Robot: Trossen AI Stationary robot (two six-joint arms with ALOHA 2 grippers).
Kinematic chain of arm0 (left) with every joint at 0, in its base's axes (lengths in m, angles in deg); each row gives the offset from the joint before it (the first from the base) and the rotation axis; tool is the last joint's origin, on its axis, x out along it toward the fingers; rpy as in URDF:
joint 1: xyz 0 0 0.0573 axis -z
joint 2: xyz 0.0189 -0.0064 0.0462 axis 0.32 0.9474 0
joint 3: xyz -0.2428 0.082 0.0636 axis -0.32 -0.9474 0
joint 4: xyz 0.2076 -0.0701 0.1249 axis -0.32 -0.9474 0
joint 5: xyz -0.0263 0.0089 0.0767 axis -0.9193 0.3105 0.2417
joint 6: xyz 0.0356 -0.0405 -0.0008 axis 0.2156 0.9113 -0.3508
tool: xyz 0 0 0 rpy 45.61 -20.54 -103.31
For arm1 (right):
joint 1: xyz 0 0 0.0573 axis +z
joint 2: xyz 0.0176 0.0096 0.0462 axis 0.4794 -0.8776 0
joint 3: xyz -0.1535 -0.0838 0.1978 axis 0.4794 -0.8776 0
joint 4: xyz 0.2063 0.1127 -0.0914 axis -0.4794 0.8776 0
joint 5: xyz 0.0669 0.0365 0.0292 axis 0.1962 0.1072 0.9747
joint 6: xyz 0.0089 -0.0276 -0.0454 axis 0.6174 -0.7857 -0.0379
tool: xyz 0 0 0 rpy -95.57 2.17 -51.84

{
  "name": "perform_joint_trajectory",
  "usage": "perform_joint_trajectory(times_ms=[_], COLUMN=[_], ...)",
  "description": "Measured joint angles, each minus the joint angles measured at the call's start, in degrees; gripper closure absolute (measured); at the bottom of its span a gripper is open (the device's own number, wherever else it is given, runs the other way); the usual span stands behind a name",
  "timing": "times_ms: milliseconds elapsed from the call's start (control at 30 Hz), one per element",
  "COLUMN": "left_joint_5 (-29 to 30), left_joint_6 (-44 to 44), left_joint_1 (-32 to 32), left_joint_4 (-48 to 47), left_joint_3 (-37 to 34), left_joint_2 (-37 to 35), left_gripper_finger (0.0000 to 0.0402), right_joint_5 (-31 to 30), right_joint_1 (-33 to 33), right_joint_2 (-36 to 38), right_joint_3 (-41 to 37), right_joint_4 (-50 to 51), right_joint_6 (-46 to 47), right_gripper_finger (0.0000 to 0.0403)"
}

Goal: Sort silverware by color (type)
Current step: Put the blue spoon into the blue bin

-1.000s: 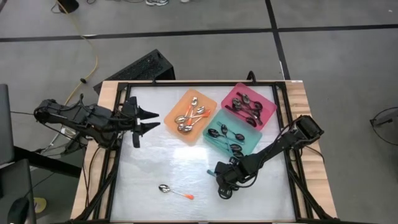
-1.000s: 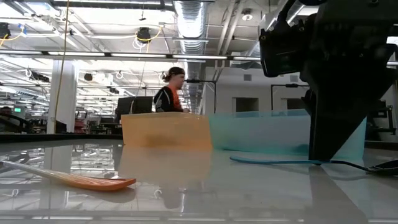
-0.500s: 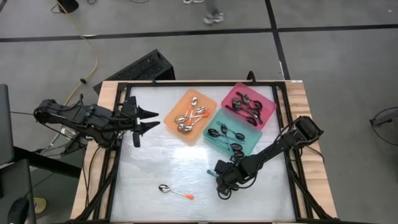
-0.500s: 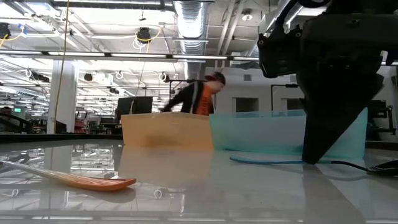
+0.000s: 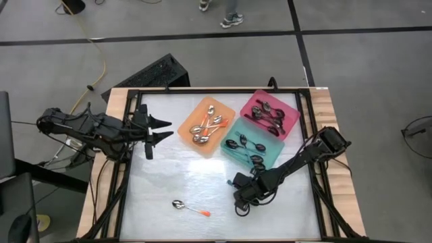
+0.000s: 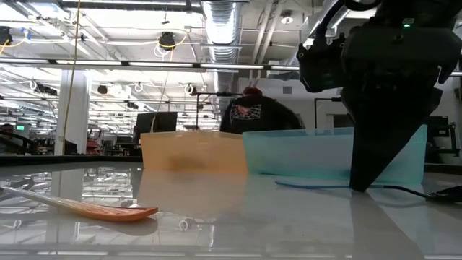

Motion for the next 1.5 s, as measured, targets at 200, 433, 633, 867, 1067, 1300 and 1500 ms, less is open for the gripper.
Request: perform_joint_trajectory(times_ms=[200, 433, 633, 867, 1067, 1300, 1500], left_joint_5=[0.07, 0.05, 0.05, 0.04, -0.67, -1.16, -1.07], left_joint_6=[0.02, -0.11, -0.17, 0.0, 0.37, 2.68, 3.2], left_joint_1=[0.0, 0.0, 0.0, 0.0, 0.0, 0.01, 0.01], left_joint_4=[-0.81, -0.92, -1.57, -3.28, -3.26, -3.26, -3.26], left_joint_3=[0.0, 0.0, 0.0, 0.0, 0.0, 0.0, 0.0], left_joint_2=[0.01, 0.0, 0.0, 0.0, 0.0, 0.0, 0.0], left_gripper_finger=[0.0258, 0.0258, 0.0258, 0.0258, 0.0258, 0.0258, 0.0258], right_joint_5=[1.38, 1.74, 0.44, 0.18, -1.83, -8.2, -12.29], right_joint_1=[-0.5, -0.48, -0.39, -0.56, -1.28, -1.94, -3.02], right_joint_2=[-0.04, -0.03, -0.52, -0.66, -0.5, -0.37, 1.25], right_joint_3=[-0.09, 1.39, 5.44, 9.24, 12.51, 14.69, 14.65], right_joint_4=[0.01, 0.48, 3.92, 6.03, 6.23, 7.78, 12.49], right_joint_6=[0.31, 1.7, 1.64, -0.07, -3.4, -5.05, -6.75], right_gripper_finger=[0.0329, 0.0395, 0.0395, 0.0398, 0.0398, 0.0398, 0.0399])
